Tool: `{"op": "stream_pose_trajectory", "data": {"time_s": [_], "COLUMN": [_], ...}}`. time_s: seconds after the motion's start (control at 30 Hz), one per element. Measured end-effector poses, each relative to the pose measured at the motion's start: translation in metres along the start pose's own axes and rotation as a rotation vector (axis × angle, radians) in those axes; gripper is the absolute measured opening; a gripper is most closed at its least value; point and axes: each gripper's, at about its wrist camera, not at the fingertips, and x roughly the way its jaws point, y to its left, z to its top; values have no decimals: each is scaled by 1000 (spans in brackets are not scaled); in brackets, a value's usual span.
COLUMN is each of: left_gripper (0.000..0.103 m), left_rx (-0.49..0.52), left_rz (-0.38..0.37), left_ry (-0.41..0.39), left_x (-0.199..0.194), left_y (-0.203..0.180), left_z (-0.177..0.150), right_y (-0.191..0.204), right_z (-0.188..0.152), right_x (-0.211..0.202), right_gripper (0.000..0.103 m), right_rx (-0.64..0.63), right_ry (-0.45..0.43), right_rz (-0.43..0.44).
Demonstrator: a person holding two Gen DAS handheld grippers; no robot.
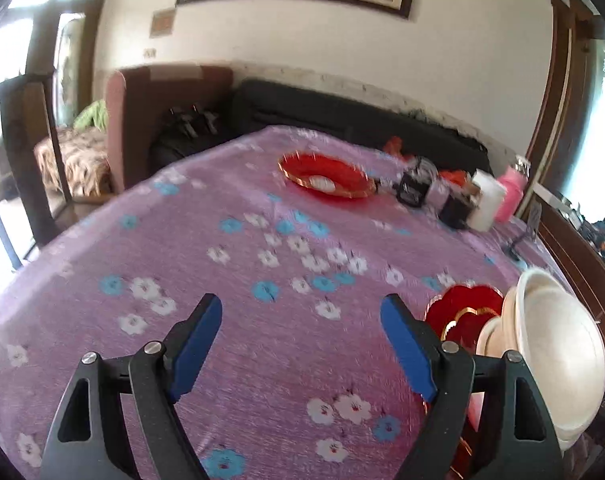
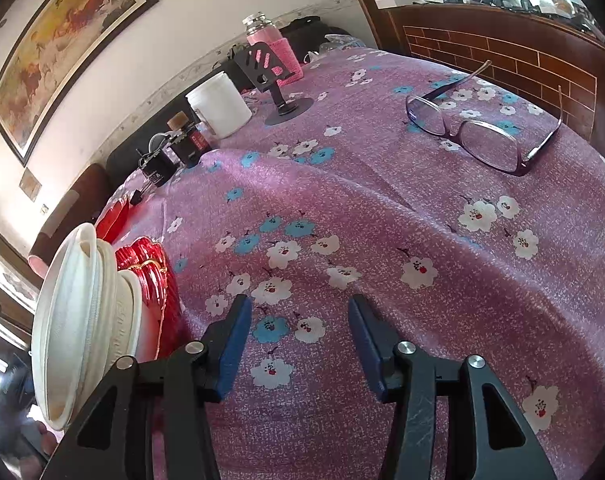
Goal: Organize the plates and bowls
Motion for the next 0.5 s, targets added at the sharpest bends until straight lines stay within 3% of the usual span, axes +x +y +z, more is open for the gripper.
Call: {"op": "stream_pose_trajectory", "data": {"time_s": [0.1, 0.2, 0.27, 0.4, 0.5], "left_gripper": [83, 83, 83, 83, 87], "left_rx": [24, 70, 128, 117, 109], "left_rz": [121, 99, 139, 154, 220], "left_ry": [-21, -24, -46, -61, -80], "left_x": [-20, -67, -102, -159, -193], "left_y": [1, 4, 4, 23, 38], "left_z": [-6, -19, -30, -48, -56], "right_y": [-1, -5, -3, 17, 43], "right_z": [-1, -2, -3, 2, 6], "right_x": [-2, -7, -16, -63, -116], "right_gripper": [60, 63, 63, 63, 69], "right_rx": [6, 24, 16, -83, -114], "right_ry": [0, -10, -51, -278, -439], "right_rz": [8, 32, 12, -86, -13]}}
